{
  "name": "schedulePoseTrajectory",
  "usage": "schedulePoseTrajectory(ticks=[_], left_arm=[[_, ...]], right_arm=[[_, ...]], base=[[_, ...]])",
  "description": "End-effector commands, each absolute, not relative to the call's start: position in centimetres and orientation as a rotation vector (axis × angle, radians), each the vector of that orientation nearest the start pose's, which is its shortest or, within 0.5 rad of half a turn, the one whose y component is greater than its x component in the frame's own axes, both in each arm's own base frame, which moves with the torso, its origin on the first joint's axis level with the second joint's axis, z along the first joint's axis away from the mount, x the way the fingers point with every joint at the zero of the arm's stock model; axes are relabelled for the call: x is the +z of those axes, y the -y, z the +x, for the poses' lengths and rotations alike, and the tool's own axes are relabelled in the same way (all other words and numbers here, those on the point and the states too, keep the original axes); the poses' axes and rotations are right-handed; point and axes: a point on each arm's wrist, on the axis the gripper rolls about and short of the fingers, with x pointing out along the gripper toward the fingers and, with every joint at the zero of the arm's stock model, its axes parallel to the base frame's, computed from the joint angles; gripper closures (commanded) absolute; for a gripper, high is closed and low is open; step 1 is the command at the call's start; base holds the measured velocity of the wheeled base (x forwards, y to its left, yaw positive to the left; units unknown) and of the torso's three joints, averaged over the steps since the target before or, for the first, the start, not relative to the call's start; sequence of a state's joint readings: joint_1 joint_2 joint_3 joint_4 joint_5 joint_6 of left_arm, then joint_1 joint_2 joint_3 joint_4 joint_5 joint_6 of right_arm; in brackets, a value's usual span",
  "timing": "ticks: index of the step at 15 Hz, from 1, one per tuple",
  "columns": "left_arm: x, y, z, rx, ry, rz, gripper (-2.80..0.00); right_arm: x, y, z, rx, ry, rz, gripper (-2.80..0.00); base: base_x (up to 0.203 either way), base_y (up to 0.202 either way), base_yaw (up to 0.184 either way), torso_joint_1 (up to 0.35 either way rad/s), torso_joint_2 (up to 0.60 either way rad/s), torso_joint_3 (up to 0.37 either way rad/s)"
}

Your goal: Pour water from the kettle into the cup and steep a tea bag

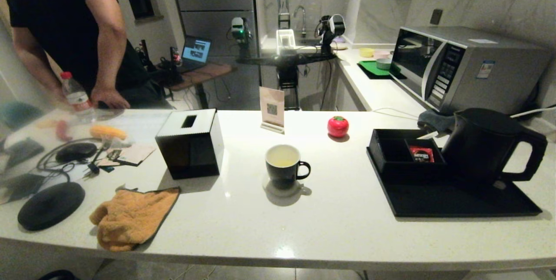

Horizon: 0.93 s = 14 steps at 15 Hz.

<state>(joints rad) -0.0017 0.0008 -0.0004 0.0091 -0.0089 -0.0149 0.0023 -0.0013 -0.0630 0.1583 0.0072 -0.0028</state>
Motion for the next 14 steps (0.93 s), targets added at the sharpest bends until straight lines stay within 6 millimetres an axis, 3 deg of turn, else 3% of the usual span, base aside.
schedulePoseTrajectory(ticks=[1, 14], left_arm=[[7.45, 0.02, -2.28, -0.011, -0.009, -0.015, 0.00], [7.45, 0.02, -2.28, -0.011, -0.009, -0.015, 0.00]], right_arm=[[7.64, -0.01, -2.84, 0.011, -0.097, -0.003, 0.00], [7.63, -0.01, -2.84, 0.009, -0.098, 0.000, 0.00]], base=[[0.000, 0.000, 0.000, 0.000, 0.00, 0.000], [0.000, 0.000, 0.000, 0.000, 0.00, 0.000]])
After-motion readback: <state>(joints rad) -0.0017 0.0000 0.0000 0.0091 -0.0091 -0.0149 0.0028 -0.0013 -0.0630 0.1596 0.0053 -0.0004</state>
